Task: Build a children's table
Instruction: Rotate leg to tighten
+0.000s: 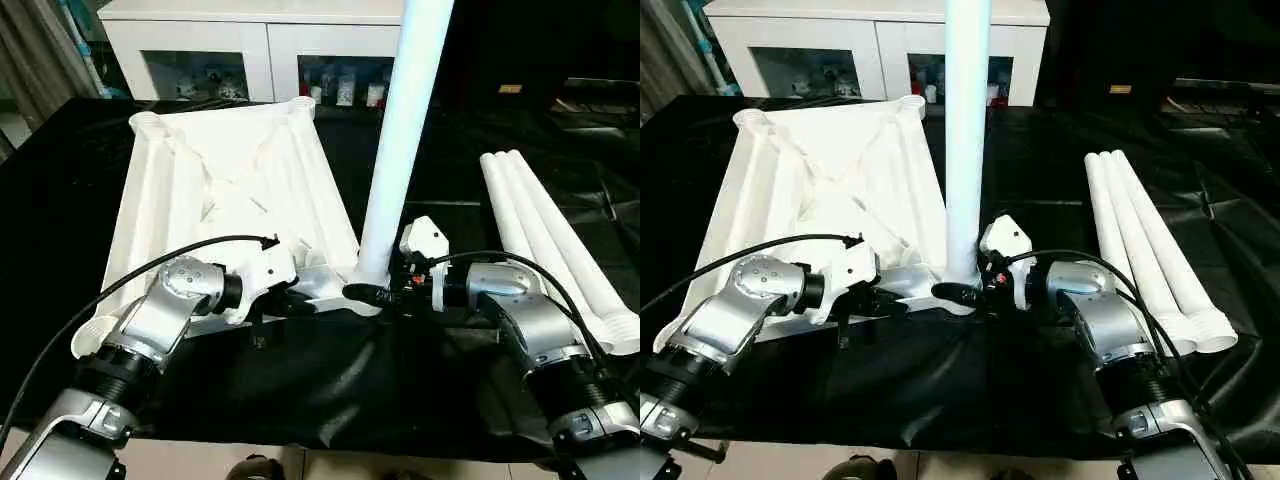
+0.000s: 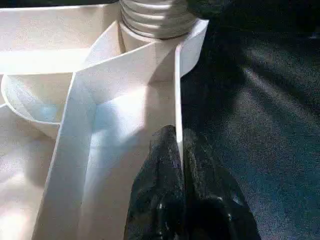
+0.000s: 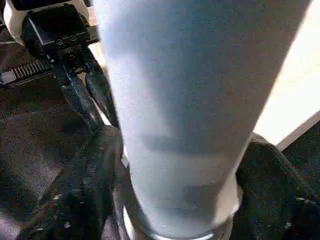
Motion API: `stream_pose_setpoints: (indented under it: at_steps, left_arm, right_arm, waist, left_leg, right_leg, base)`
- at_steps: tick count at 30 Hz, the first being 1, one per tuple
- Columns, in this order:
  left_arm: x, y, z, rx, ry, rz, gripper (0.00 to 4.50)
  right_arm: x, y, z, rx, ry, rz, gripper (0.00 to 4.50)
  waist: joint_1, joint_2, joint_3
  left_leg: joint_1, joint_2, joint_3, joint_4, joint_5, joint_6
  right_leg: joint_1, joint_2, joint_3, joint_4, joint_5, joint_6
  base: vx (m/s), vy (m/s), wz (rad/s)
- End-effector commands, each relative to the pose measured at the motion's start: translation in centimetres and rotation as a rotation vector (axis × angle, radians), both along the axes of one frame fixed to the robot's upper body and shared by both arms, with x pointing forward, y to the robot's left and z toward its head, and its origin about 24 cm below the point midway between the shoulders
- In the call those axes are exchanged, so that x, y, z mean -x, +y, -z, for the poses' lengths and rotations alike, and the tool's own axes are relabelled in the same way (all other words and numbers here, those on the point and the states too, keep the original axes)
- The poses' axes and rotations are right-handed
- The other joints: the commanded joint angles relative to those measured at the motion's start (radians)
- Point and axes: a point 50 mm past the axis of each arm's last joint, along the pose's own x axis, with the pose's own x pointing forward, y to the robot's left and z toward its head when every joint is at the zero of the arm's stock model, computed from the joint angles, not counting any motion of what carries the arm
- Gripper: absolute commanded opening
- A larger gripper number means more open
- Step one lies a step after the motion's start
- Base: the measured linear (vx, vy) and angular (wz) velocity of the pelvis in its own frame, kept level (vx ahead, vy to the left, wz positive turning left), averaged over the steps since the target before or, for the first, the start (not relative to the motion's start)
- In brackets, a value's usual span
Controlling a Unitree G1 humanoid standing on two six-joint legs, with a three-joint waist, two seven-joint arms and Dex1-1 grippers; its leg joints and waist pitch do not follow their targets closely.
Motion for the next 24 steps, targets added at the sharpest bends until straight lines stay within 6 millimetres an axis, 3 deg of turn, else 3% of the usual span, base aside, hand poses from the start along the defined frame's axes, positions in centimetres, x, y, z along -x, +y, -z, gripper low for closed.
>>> stream_pose_setpoints:
  at_steps: [1,6,20,23,24]
  left_arm:
    - [0.2,-0.3,-0.2,0.019,-0.006,0.013,0.0]
    - [0.3,-0.2,0.0,0.014,-0.001,0.016,0.0]
    - [0.2,-0.4,0.1,0.012,0.019,-0.001,0.0]
    - [-0.3,-0.6,0.3,0.019,0.029,-0.067,0.0]
    - [-0.8,-0.7,0.6,0.009,0.028,-0.122,0.0]
  right_arm:
    - [0.0,0.3,0.2,0.009,-0.001,-0.018,2.98]
    - [0.2,0.4,0.5,0.017,-0.003,-0.025,2.68]
    - [0.3,0.1,2.1,0.036,0.083,0.055,2.62]
    - [-0.1,0.0,3.2,0.04,0.105,0.176,2.62]
    - [-0.4,0.0,3.9,0.033,0.124,0.278,2.62]
  waist:
    - [0.004,-0.014,-0.085]
    - [0.004,-0.011,-0.085]
    - [0.002,-0.005,-0.085]
    - [-0.004,-0.005,-0.073]
    - [-0.009,-0.006,-0.062]
  left_leg:
    - [0.033,0.054,-0.024,-0.064,-0.118,0.111]
    - [0.035,0.054,-0.025,-0.066,-0.143,0.098]
    - [0.035,0.053,-0.026,-0.065,-0.148,0.093]
    - [0.037,0.053,-0.027,-0.076,-0.221,0.066]
    - [0.045,0.054,-0.029,-0.086,-0.313,0.029]
  right_leg:
    - [0.06,-0.043,0.037,-0.048,-0.047,-0.271]
    - [0.061,-0.043,0.036,-0.049,-0.062,-0.27]
    - [0.062,-0.041,0.036,-0.047,-0.03,-0.282]
    - [0.06,-0.043,0.036,-0.061,-0.131,-0.27]
    - [0.058,-0.045,0.036,-0.075,-0.256,-0.247]
  base:
    - [0.0,0.0,0.0]
    - [0.0,0.0,0.0]
    - [0.0,0.0,0.0]
    - [0.0,0.0,0.0]
    - [0.0,0.0,0.0]
